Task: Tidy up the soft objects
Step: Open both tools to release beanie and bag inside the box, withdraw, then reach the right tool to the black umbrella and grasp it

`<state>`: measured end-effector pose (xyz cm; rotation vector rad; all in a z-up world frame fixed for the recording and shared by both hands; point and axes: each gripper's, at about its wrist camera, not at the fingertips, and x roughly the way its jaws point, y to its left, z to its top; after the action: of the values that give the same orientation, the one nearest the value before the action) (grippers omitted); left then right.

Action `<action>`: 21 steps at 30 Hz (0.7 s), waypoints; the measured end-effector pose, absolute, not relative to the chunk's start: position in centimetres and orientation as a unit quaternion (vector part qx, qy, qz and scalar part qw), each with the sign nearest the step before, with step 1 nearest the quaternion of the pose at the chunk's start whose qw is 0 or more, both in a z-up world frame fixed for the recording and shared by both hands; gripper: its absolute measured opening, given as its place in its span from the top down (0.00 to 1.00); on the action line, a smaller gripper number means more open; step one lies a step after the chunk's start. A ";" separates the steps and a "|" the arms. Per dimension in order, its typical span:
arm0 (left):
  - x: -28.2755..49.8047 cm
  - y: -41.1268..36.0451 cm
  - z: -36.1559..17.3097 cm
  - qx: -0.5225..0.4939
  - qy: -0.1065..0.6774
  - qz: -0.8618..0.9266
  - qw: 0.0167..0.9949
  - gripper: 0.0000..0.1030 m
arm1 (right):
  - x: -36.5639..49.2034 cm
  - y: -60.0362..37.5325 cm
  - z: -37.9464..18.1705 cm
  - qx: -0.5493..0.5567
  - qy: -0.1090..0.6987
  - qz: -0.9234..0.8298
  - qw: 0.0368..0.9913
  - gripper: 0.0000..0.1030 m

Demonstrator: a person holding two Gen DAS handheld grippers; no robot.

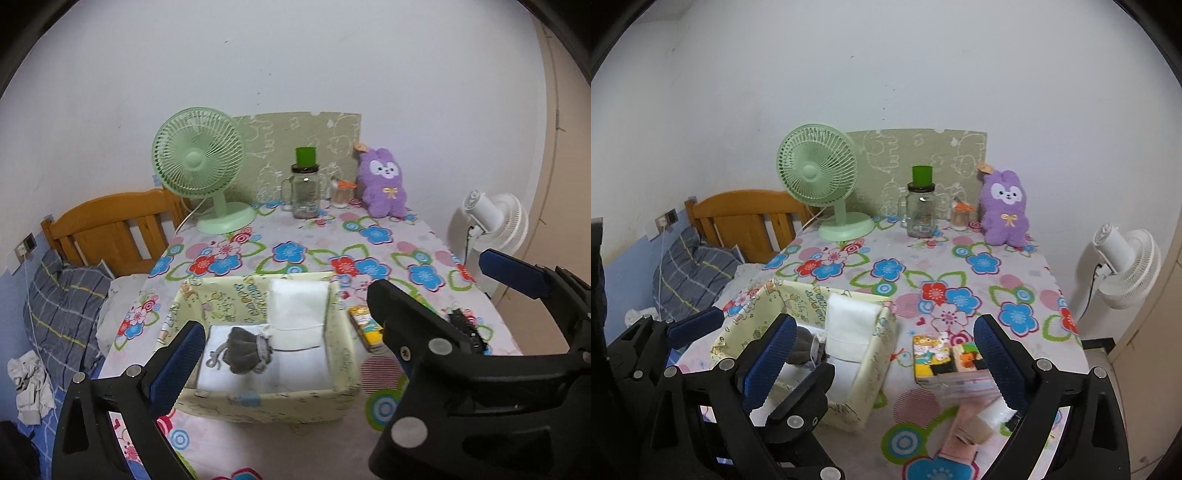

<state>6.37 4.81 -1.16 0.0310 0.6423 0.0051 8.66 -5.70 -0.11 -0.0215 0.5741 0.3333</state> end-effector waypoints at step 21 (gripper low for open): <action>4.6 -0.3 -0.9 0.009 0.294 -0.033 0.955 0.00 | 5.8 -11.4 0.6 -0.001 0.256 0.118 0.960 0.00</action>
<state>4.61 -0.31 -0.87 0.0184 0.5980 -0.0666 5.79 -11.35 0.57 -0.0012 0.5181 0.2385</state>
